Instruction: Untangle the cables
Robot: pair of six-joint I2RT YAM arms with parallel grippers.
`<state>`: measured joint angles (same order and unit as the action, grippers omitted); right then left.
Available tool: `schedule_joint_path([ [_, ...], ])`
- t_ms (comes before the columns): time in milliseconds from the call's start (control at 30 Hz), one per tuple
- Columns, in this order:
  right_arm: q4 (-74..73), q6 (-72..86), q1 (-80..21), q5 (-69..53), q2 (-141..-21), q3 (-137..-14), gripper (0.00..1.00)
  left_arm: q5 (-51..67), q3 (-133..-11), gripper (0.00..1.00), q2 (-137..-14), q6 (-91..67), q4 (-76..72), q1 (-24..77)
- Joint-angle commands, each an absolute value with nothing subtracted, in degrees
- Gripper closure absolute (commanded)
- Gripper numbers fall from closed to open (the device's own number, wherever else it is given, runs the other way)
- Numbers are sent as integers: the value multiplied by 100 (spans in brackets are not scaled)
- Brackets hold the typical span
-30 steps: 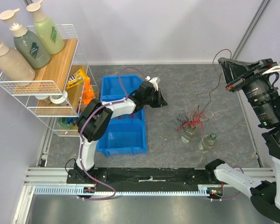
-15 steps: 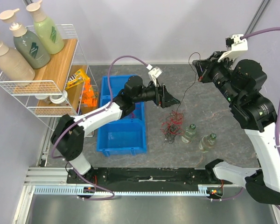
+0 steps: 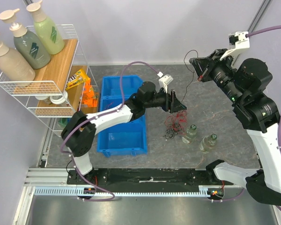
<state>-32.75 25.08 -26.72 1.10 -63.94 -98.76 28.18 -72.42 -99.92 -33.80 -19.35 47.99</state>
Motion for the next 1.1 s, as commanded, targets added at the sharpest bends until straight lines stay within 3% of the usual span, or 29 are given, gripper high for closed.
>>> schedule_joint_path([
  [0, -2962, 2672, -2654, -237, -6407, -10405, 100, 2366, -7567, 45, -10721, -3349, -1873, 4773],
  [67, -3023, 2663, -2654, -237, -6399, -10642, 100, 1997, -7620, 63, -11055, -3366, -1627, 4633],
  [333, -3252, 2277, -2654, -35, -6425, -12031, 100, 2118, -7883, 70, -11962, -3314, -1240, 3780],
  [467, -3112, 2101, -2654, 403, -6328, -12033, 100, 2022, -7866, 68, -11865, -3033, -1187, 3762],
  [633, -2971, 2065, -2654, 396, -6328, -11779, 100, 2327, -7867, 75, -11743, -2883, -1159, 3718],
  [700, -2752, 2030, -2654, 492, -6258, -11331, 100, 2845, -7613, 65, -11471, -2909, -1483, 3718],
  [767, -2716, 1978, -2654, 711, -6301, -11067, 100, 3328, -7148, 45, -11006, -3058, -2071, 3726],
  [900, -2672, 2074, -2654, 861, -6477, -10758, 100, 3936, -6216, 21, -10101, -3313, -3083, 3823],
  [1067, -2461, 2294, -2654, 624, -6548, -10512, 100, 4175, -6047, 15, -9484, -3200, -3226, 4288],
])
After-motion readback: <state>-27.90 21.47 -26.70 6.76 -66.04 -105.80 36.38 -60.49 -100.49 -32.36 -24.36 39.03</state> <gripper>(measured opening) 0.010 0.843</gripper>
